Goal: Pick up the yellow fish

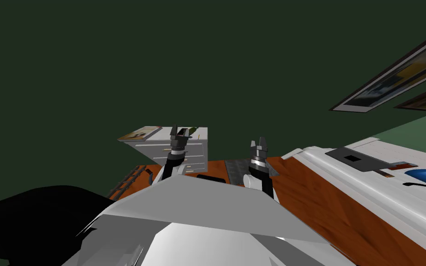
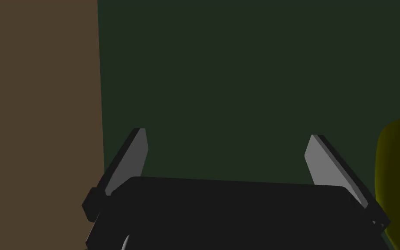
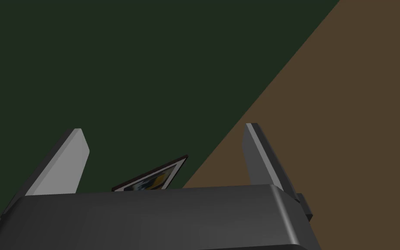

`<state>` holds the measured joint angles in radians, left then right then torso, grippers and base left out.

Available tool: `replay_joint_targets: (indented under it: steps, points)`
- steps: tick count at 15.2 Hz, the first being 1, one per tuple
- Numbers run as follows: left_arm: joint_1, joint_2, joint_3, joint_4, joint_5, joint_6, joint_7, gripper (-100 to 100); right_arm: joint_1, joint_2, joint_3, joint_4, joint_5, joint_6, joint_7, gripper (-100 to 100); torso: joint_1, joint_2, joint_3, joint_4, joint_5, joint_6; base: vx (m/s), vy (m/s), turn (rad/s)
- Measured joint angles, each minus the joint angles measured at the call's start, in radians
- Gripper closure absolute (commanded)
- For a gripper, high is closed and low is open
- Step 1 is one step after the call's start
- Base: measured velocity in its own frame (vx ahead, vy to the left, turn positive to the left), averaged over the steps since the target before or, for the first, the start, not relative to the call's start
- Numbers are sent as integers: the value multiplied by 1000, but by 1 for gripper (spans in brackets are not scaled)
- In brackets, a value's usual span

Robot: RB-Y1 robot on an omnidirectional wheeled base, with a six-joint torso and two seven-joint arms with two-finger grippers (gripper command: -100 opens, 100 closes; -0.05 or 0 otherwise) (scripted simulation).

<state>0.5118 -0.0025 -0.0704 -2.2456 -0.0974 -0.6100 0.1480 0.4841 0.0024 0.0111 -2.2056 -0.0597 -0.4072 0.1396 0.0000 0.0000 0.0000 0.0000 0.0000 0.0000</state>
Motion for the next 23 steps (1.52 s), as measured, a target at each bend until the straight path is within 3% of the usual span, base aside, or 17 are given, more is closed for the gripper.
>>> replay_joint_targets:
  steps: [8,16,23]
  points:
    - [-45,117,-14,-6,18,103,48,-100,0,0,0,0,0,0,0,0,3,1,0,0,1,0,-11,35,-24]
    - [-115,182,-36,-14,41,248,117,-100,0,0,0,0,0,0,0,0,4,1,0,0,1,0,-15,45,-30]
    - [-169,215,-53,-22,62,379,178,-100,0,0,0,0,0,0,0,0,3,1,0,0,1,0,-14,46,-26]
